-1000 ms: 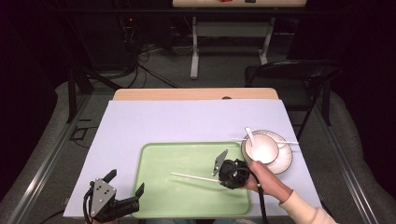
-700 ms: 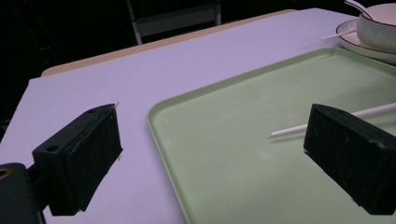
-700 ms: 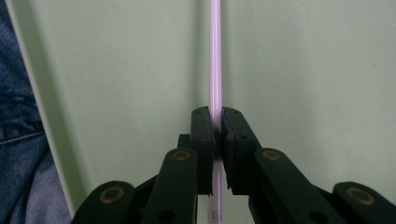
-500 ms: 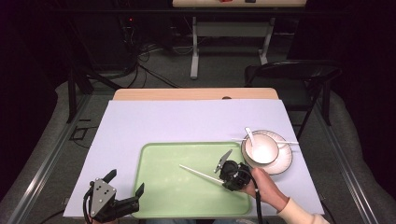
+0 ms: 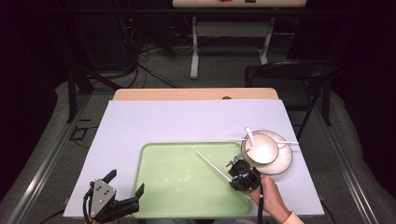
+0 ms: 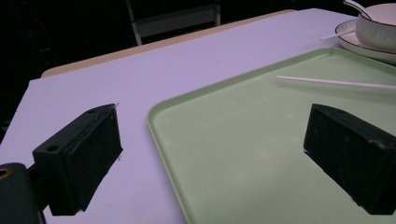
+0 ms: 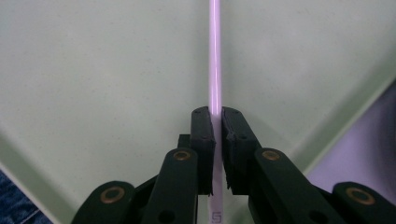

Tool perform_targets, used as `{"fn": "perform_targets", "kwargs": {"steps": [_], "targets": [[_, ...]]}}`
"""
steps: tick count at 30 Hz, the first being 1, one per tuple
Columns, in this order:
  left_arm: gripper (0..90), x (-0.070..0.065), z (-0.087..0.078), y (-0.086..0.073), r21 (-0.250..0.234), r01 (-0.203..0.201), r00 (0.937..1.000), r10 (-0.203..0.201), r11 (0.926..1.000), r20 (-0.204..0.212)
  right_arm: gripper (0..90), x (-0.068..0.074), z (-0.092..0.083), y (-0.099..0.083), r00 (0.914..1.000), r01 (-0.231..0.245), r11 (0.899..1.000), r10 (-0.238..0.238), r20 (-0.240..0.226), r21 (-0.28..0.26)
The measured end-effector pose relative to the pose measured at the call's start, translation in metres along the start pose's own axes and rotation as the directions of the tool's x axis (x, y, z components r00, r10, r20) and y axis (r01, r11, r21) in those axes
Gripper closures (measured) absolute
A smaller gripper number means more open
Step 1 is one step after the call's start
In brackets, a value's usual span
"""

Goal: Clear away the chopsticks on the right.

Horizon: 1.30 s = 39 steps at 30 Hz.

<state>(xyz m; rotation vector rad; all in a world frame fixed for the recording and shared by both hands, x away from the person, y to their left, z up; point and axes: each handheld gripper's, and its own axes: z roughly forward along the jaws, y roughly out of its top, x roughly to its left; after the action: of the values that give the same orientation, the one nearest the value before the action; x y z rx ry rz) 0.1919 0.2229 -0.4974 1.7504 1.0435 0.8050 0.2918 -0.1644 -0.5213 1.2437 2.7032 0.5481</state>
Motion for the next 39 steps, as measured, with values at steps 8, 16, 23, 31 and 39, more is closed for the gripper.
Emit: {"fn": "perform_targets", "kwargs": {"steps": [8,16,23,31,39], "targets": [[4.2,0.0,0.0,0.0,0.006,-0.009,1.0,0.009,0.9999,0.001,83.7,-0.001,0.002,-0.007,0.9892,-0.145,0.989,0.146,0.017,-0.027],[4.2,0.0,0.0,0.0,0.009,-0.011,0.9999,0.011,0.9999,0.001,82.8,-0.002,0.005,-0.007,0.9806,-0.194,0.981,0.194,0.025,-0.023],[4.2,0.0,0.0,0.0,0.004,-0.007,1.0,0.007,1.0,0.001,63.4,0.003,0.004,-0.008,0.9892,-0.138,0.99,0.139,0.046,-0.032],[4.2,0.0,0.0,0.0,0.004,-0.004,1.0,0.004,1.0,0.0,27.0,0.002,-0.032,-0.006,0.9979,0.033,0.988,-0.024,0.061,-0.149],[4.4,0.0,0.001,0.001,0.01,-0.012,0.9999,0.012,0.9999,-0.001,11.4,-0.031,-0.077,-0.009,0.9827,0.172,0.956,-0.149,0.11,-0.238]]}}
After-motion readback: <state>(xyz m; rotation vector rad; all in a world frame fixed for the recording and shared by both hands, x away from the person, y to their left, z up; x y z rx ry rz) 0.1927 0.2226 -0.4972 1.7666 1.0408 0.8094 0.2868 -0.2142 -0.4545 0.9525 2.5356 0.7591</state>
